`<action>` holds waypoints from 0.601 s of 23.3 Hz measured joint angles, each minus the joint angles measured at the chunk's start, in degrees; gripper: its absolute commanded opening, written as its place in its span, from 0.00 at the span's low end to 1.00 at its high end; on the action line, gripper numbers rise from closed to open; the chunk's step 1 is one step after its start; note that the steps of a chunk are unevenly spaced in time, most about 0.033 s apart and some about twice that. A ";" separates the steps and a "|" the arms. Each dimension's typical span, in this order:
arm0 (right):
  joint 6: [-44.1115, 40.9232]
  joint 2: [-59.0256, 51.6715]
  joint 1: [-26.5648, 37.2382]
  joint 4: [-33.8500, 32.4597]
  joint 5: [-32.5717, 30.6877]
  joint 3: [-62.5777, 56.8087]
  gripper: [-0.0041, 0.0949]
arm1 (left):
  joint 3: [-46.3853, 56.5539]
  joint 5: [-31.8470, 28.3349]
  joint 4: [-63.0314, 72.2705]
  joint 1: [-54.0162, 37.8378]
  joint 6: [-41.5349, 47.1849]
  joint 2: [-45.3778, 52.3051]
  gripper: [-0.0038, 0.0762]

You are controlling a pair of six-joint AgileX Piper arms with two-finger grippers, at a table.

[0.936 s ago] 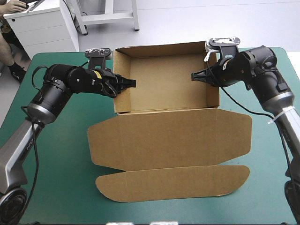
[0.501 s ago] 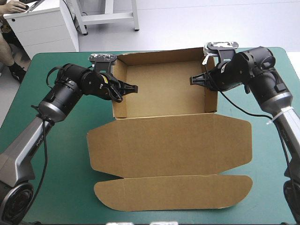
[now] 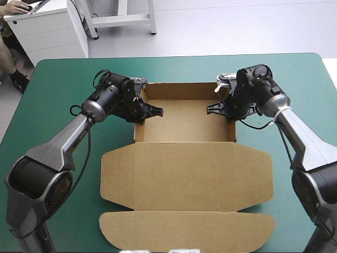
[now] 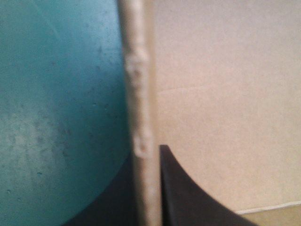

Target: Fold the box

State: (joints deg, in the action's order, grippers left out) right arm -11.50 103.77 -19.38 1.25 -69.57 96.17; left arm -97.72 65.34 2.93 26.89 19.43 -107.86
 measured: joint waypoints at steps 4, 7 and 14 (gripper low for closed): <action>0.19 1.74 0.00 0.18 0.13 -0.34 0.03 | -1.56 1.37 0.07 -0.07 0.00 -3.52 0.04; 0.19 1.81 0.00 -0.08 0.70 -0.34 0.03 | -1.82 1.37 0.33 -0.13 0.06 -4.79 0.04; 2.24 2.17 0.00 -0.56 2.30 -0.64 0.03 | -2.33 1.11 0.94 -0.34 0.42 -6.29 0.05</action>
State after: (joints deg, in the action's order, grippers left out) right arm -9.26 105.93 -19.38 0.69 -67.27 95.53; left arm -100.06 66.44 3.86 26.55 19.85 -114.14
